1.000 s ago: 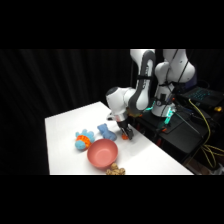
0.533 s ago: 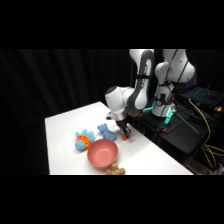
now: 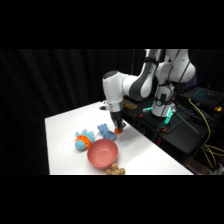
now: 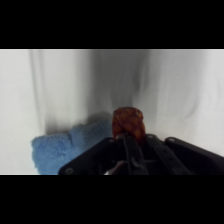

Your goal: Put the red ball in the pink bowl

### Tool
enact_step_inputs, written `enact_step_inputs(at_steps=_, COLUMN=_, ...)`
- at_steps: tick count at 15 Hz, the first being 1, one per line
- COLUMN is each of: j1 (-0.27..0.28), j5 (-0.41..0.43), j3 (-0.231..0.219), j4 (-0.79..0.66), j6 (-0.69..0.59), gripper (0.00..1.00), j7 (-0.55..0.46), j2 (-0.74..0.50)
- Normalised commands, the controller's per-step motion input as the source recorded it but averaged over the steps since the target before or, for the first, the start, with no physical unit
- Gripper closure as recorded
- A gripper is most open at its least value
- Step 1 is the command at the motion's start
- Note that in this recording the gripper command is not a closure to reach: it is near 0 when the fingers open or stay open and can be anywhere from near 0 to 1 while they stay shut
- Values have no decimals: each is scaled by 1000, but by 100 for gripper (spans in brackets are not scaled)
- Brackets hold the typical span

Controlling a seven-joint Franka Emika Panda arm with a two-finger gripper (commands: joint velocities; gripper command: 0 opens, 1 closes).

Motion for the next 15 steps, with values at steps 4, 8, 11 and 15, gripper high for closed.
enact_step_inputs(at_steps=4, j1=174, j5=-244, j3=12, j4=486, j6=-334, gripper=25, j7=165, j2=99)
enact_step_inputs(at_steps=8, j1=117, j5=-120, j3=47, j4=549, j6=-221, gripper=25, j7=11, j2=435)
enact_step_inputs(at_steps=11, j1=56, j5=-98, j3=13, j4=627, j6=-237, gripper=25, j7=-108, j2=532)
enact_step_inputs(at_steps=15, j1=-14, j5=-90, j3=-43, j4=609, j6=-303, gripper=25, j7=-175, j2=415)
